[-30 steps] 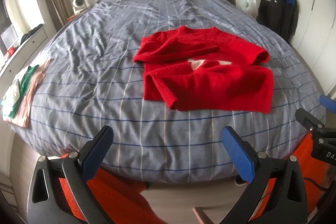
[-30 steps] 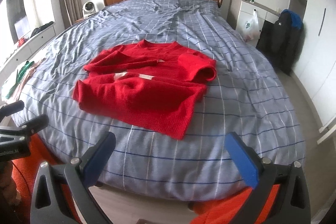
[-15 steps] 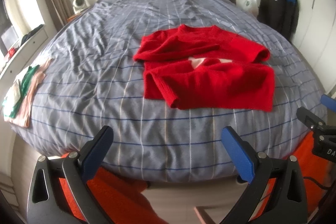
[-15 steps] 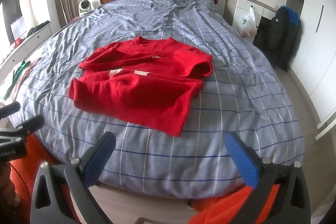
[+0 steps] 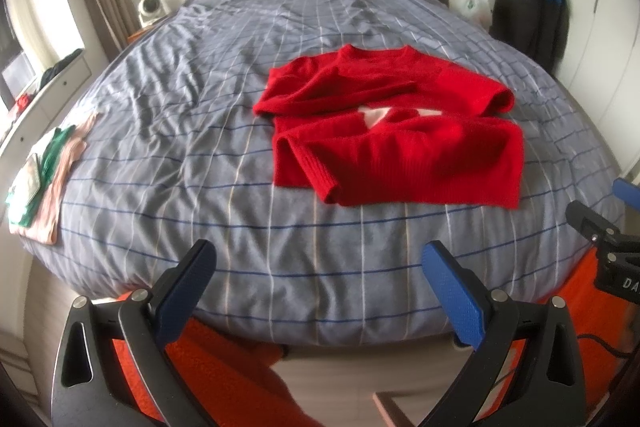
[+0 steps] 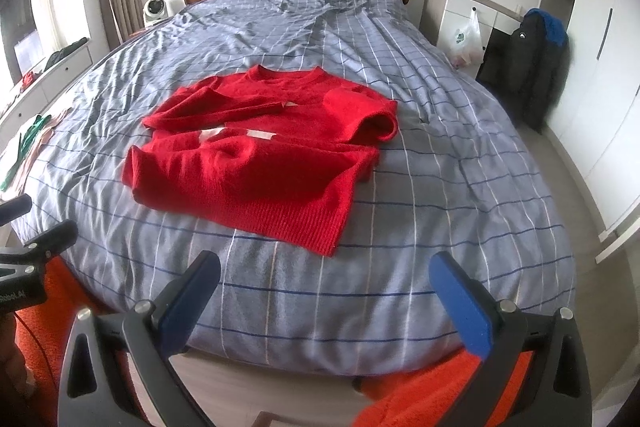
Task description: Fold small clothes
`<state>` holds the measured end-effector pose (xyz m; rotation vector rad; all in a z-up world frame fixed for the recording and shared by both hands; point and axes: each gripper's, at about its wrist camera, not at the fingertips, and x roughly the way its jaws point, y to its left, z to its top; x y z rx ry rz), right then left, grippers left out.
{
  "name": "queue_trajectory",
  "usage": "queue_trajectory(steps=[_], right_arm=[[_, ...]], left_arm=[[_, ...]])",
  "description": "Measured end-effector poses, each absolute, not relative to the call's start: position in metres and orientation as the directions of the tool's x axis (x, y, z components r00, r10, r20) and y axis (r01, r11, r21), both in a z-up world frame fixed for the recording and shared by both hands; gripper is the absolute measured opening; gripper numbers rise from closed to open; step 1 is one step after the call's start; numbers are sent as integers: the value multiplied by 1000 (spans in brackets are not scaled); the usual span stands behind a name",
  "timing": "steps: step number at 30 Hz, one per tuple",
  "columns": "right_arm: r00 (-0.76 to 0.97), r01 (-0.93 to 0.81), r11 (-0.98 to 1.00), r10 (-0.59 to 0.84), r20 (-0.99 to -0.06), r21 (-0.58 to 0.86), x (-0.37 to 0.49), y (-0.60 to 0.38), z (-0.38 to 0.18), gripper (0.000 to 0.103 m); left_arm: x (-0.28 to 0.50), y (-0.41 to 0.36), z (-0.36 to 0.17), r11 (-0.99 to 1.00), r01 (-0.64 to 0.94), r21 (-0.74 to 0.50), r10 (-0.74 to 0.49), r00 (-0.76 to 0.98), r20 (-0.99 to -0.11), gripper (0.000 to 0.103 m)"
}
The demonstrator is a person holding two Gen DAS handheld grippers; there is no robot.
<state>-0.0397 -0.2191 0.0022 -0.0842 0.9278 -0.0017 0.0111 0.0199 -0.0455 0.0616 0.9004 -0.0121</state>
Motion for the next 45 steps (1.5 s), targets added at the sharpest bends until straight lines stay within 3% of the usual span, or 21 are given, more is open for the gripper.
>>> queue_trajectory(steps=[5,7,11,14,17,18,19,20,21,22,23,24,25,30,33,36,38,45], right_arm=[[606,-45,997,-20,-795,-60,-39,-221,3,103],[632,-99,995,65,-772,3,-38,-230,6,103],[657,-164,982,183,-731,98,-27,-262,-4,103],[576,-157,979,199,-793,132,-2,-279,-40,103],[462,-129,959,282,-841,251,26,-288,-79,102],[444,-128,945,326,-835,301,33,-288,-88,100],[437,-132,923,382,-814,362,41,-287,-96,99],[433,-135,908,415,-800,398,48,-285,-102,98],[431,-127,900,429,-794,417,55,-284,-110,91],[435,-113,902,421,-796,416,62,-282,-117,73],[433,-117,906,416,-800,407,67,-279,-122,61],[427,-127,911,407,-807,393,67,-276,-121,29],[419,-136,905,422,-804,404,64,-277,-117,5],[348,-213,852,524,-777,479,19,-291,-68,4],[274,-233,844,533,-800,483,-9,-296,-55,4],[205,-222,878,467,-860,424,-21,-291,-72,4],[167,-207,911,393,-904,358,-22,-286,-94,4],[148,-142,957,275,-950,254,-17,-275,-136,4]], left_arm=[[15,24,-50,999,41,18,-11,625,-781,103],[28,38,-61,999,42,-29,-48,597,-801,103],[63,67,-96,975,62,-215,-218,489,-845,102],[92,72,-116,946,61,-319,-313,431,-846,102],[118,63,-126,952,68,-299,-299,426,-854,97],[127,61,-129,958,59,-279,-276,434,-857,93],[133,60,-131,961,49,-271,-264,437,-860,72],[138,61,-134,961,35,-274,-262,433,-862,40],[144,64,-139,956,16,-293,-272,422,-865,18],[145,65,-141,954,4,-300,-274,416,-867,4],[141,69,-139,948,-1,-317,-287,422,-860,4],[133,73,-134,943,6,-332,-302,432,-850,3],[121,77,-126,941,25,-338,-315,436,-843,3],[53,91,-101,919,121,-375,-393,369,-842,2],[21,85,-108,935,163,-314,-351,320,-880,2],[9,76,-124,959,167,-227,-269,301,-915,2],[8,79,-134,963,135,-232,-261,275,-925,2],[24,79,-172,987,81,-138,-153,217,-964,2]])
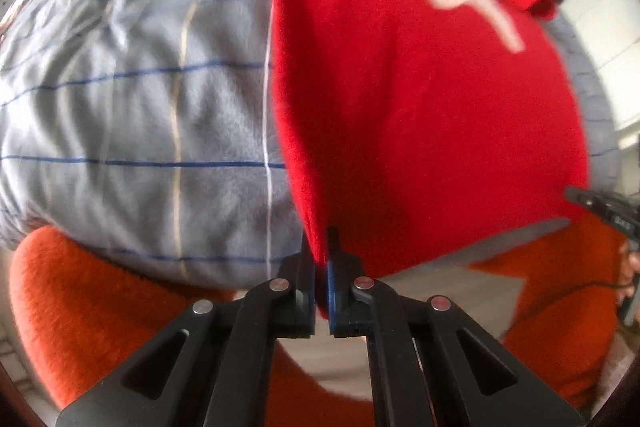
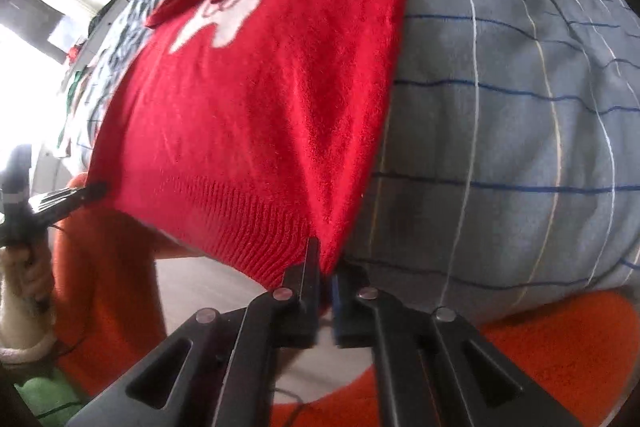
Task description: Fold small clothes
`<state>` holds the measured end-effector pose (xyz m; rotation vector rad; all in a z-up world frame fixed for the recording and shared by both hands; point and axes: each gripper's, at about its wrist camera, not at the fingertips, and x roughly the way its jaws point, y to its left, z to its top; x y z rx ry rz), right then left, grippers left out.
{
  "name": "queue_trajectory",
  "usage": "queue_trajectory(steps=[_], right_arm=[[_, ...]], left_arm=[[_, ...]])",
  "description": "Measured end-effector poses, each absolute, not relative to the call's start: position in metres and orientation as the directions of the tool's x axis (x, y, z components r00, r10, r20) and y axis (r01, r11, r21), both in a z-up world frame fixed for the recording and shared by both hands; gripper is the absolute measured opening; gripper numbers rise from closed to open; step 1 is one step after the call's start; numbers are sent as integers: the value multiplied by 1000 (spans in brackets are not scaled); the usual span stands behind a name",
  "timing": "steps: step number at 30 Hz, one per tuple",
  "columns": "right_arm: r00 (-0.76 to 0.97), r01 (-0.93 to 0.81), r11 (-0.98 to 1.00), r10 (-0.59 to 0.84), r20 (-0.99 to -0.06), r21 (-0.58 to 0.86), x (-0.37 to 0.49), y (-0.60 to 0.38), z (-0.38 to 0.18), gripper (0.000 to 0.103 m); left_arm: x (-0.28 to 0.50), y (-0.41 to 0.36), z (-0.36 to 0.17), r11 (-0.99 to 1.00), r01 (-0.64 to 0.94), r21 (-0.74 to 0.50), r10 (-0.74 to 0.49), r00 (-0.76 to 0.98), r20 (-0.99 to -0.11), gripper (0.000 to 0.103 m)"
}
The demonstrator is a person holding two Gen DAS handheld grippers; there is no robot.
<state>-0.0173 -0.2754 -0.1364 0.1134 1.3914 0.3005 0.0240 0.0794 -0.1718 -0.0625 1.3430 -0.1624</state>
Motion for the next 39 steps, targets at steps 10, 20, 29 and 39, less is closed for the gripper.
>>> queue_trajectory(steps=[10,20,29,39], right_arm=[[146,-56,963,268,-952,262,-3,-277,-171,3],[105,-68,961,275,-956,269,-21,-280,-156,36],[340,-258,966,76,-937,-15,2,-265,-51,58],[431,-673,724,220,-875,-150,126,-110,-68,63]], left_arm=[[25,79,-196,995,47,-84,-93,250,-964,3],[-24,59,-163,996,91,14,-13,291,-957,63],[-2,95,-88,998,-49,-48,-9,598,-801,82],[22,140,-131,957,-281,68,240,639,-730,81]])
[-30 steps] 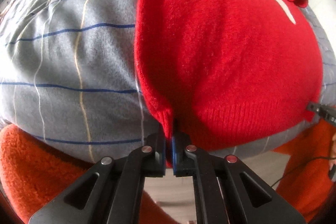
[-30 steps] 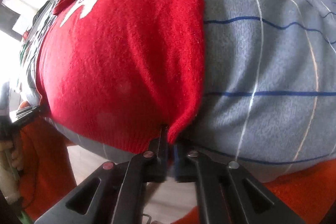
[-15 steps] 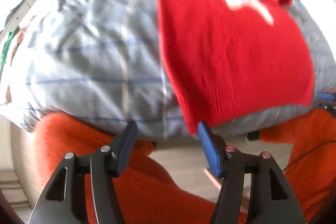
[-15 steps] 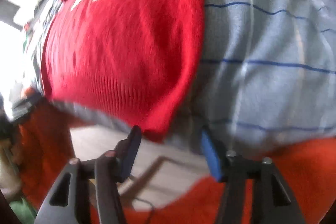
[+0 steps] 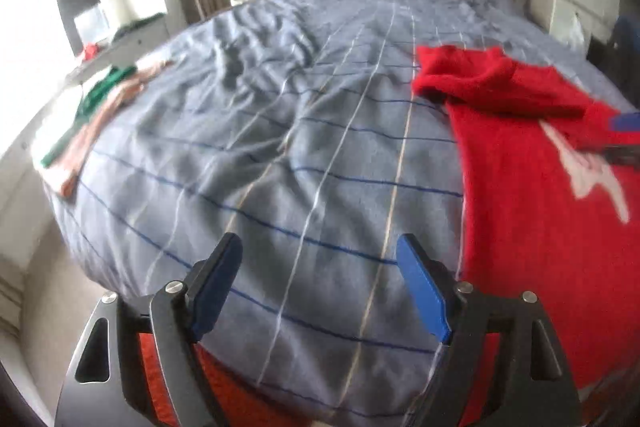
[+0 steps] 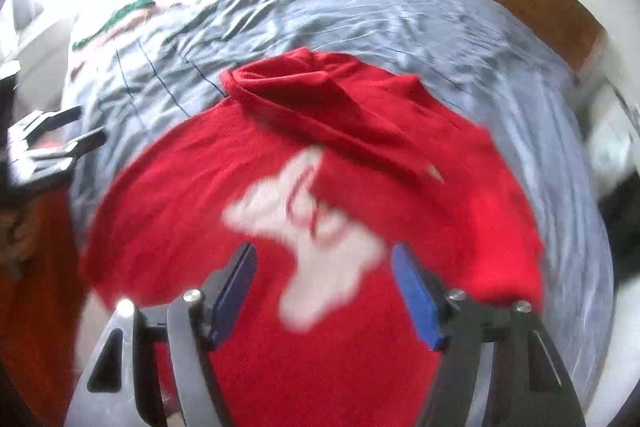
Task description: Fold small clothes
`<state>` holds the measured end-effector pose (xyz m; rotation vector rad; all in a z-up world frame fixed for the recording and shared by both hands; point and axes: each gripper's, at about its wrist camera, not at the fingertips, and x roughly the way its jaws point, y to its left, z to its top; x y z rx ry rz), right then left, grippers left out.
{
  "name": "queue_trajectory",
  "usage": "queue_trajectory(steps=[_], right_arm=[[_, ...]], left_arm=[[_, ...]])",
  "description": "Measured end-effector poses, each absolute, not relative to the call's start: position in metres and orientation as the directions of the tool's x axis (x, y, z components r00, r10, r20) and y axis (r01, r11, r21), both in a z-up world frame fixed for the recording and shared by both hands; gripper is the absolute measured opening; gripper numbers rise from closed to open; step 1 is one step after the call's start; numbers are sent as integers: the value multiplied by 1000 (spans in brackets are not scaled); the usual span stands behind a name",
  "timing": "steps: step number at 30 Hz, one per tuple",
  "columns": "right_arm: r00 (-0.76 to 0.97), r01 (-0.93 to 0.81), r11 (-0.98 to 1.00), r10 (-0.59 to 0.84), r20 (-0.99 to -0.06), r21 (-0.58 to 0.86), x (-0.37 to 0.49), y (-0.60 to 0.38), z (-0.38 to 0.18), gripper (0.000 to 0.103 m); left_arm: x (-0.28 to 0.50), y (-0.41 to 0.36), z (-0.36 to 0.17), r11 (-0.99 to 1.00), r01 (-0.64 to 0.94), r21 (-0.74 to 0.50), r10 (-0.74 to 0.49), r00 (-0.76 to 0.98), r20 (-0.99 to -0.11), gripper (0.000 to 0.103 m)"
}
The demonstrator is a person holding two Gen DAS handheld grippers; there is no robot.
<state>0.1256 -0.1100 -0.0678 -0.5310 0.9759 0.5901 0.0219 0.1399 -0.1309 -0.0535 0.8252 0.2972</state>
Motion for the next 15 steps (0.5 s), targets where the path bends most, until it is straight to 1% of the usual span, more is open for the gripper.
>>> queue_trajectory(steps=[1,3,5,6,7,9,12,15], right_arm=[[428,-681,715,213,-879,-158,139,-102,-80,59],[409,-689,705,184,-894,-170,156,-96,-101,58],[387,-684,713,175,-905,-155,168,-100,-119,47],[377,-673,729,190,-907,-127,172,-104,-121,30],[407,-627,769,184,-895,-127,174,-113,-116,6],[448,-552,831,232,-863,-64,175,-138,-97,6],[559,-362,932,219,-800,3,174,-216,-56,6],[656,-93,992,126,-744,86,159,-330,-20,6]], left_arm=[[17,142,-129,958,-282,55,231,644,-730,82],[21,143,-132,958,-281,60,234,640,-732,82],[19,141,-134,959,-276,68,233,627,-743,82],[20,140,-134,960,-272,65,228,624,-748,82],[21,140,-134,961,-269,62,223,623,-750,82],[18,140,-131,962,-268,59,220,626,-748,82],[17,141,-130,960,-275,46,215,628,-748,82],[18,144,-132,958,-285,27,207,622,-755,82]])
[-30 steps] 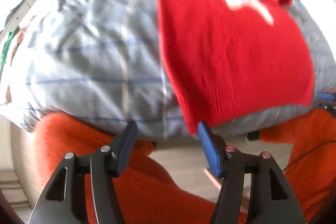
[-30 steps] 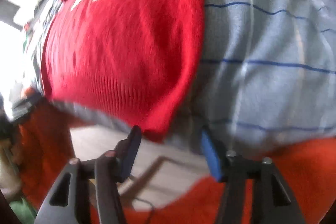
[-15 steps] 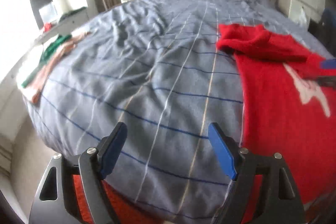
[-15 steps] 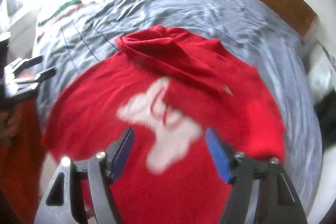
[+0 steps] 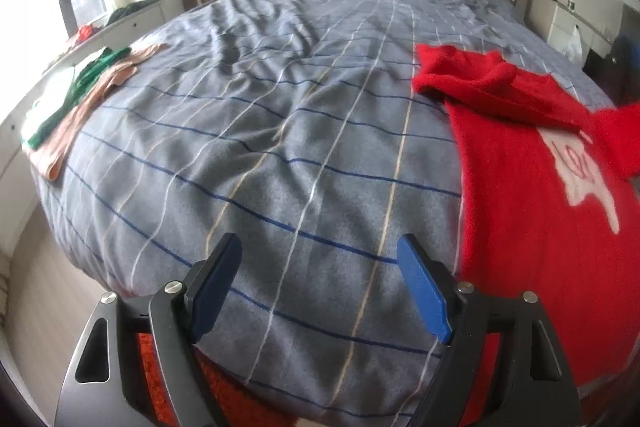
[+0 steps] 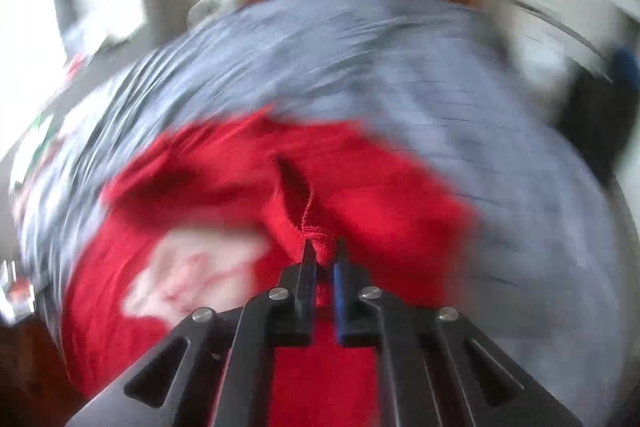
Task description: Fold small clothes
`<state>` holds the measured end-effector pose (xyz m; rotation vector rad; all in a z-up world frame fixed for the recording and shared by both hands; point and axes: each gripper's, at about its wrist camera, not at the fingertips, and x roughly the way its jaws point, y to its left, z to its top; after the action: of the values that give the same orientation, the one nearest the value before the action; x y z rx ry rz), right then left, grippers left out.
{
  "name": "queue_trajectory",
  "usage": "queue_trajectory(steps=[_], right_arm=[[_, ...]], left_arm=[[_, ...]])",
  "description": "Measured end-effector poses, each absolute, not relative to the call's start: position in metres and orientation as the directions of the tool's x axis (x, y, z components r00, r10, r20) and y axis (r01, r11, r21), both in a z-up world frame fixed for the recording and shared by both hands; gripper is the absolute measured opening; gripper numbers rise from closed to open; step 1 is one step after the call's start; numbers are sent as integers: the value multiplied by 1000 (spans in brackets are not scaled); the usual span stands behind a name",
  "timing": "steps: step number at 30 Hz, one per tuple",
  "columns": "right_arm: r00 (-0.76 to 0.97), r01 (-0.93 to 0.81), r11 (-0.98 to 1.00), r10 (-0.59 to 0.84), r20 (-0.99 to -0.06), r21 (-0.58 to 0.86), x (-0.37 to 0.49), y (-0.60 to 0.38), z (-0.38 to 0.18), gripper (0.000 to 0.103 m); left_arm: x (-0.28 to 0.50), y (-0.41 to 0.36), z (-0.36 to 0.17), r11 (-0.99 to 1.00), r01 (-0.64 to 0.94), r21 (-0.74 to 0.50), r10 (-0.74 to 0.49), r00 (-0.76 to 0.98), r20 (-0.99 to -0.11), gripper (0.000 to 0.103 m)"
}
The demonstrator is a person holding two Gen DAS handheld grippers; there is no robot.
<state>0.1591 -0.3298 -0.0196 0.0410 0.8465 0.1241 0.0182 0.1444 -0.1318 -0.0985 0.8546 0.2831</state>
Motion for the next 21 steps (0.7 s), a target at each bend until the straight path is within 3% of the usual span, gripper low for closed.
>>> queue_trajectory(steps=[4,7,14,17,19,21], right_arm=[[686,199,975,-70,-724,94,110,-459,-2,6],[638,356,924,-132,-758,138,69,-529,-20,6],[617,482,795,-10,-787,368,22,-579,-88,10],[677,473,730,57,-733,493,15,-587,-98,25],[716,449,702,88,-692,553,10,-590,-96,44],[750,433,659,114,-651,615,6,-596,-95,46]], left_arm=[[21,143,-136,955,-295,34,216,612,-761,82],[25,137,-141,956,-289,56,227,600,-767,82],[27,120,-146,957,-261,127,263,598,-757,82],[26,120,-147,957,-259,132,267,600,-755,82],[27,120,-148,957,-260,132,266,597,-757,82],[27,118,-148,956,-259,137,270,595,-757,82]])
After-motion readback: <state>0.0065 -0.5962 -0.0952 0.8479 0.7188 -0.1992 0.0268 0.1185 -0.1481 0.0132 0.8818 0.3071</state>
